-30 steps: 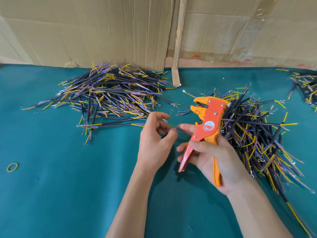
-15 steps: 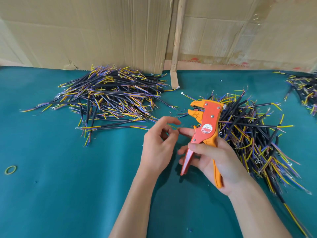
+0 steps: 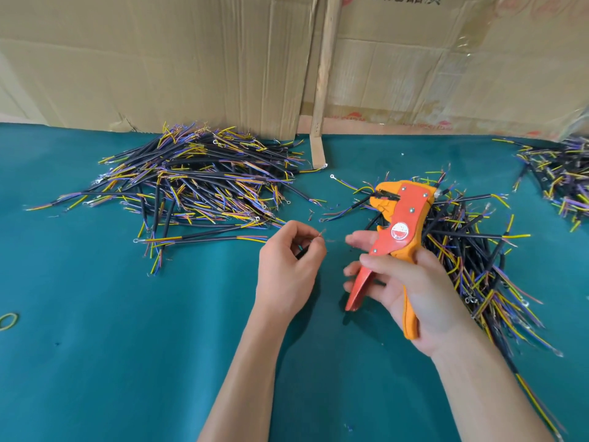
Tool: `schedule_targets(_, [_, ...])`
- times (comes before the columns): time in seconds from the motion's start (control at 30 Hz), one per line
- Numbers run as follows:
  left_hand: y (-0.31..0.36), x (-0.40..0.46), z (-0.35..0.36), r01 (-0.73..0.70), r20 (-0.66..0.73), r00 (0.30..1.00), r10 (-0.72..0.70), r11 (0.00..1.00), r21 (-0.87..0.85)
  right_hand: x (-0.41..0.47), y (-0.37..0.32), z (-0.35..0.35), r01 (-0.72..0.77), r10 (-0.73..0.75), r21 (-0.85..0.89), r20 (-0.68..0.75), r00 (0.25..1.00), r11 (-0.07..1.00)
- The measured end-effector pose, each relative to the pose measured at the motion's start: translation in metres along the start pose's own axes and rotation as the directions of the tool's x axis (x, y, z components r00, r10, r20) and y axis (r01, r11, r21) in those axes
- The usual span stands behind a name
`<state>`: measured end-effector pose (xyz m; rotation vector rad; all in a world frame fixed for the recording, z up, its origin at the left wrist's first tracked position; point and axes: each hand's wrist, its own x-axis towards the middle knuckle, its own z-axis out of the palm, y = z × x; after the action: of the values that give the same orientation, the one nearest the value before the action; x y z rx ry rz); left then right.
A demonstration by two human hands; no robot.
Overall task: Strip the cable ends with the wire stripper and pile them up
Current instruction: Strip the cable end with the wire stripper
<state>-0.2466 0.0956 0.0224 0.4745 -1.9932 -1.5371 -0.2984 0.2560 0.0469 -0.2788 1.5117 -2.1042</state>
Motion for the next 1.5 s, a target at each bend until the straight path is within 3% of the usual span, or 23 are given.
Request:
schedule_targets(0.1, [0.002,0.000,-0.003,0.012,0.011,1.000,-0.011,0.999,-0.036,0.015,-0.006,0.012,-0.055,0.030,-0.168,-0.150,0.988,0.984])
schedule_targets(0.2, [0.004,-0.001,-0.008,0.015,0.036,0.999,-0.012,0.997,-0.075,0.029,-0.004,0.029,-0.075,0.051,-0.233,-0.108,0.993,0.970])
schedule_targets(0.37, [0.002,0.001,-0.014,0.031,0.078,0.997,-0.019,0.988,-0.153,0.040,0.003,0.040,0.008,-0.048,-0.338,-0.112,0.993,0.941])
schedule_targets(0.5, [-0.003,0.004,-0.015,0.031,0.110,0.994,-0.014,0.988,-0.154,0.042,0.000,0.040,-0.011,-0.025,-0.298,-0.116,0.993,0.954])
schedule_targets(0.73, [0.002,0.003,-0.014,0.086,0.218,0.976,-0.009,0.932,-0.351,0.039,0.008,0.038,-0.020,-0.005,-0.146,-0.171,0.985,0.989])
schedule_targets(0.87, [0.005,0.002,-0.014,0.138,0.261,0.964,-0.045,0.926,-0.352,0.037,0.011,0.037,-0.040,0.030,-0.057,-0.166,0.986,0.998])
schedule_targets(1.03, [0.002,0.001,-0.006,0.029,0.099,0.995,-0.001,0.959,-0.281,0.037,0.014,0.037,-0.016,0.004,-0.068,-0.172,0.985,0.998])
schedule_targets(1.17, [-0.003,0.003,-0.004,0.059,-0.012,0.998,-0.063,0.978,-0.199,0.037,0.013,0.039,-0.033,0.029,-0.019,-0.181,0.983,0.999])
schedule_targets(1.37, [-0.002,0.002,-0.004,0.082,-0.006,0.996,-0.085,0.976,-0.203,0.037,0.011,0.036,-0.053,0.052,0.003,-0.178,0.983,0.999])
schedule_targets(1.5, [-0.002,0.002,-0.005,0.053,-0.010,0.998,-0.057,0.975,-0.214,0.032,0.006,0.029,-0.136,0.144,0.070,-0.126,0.981,0.988])
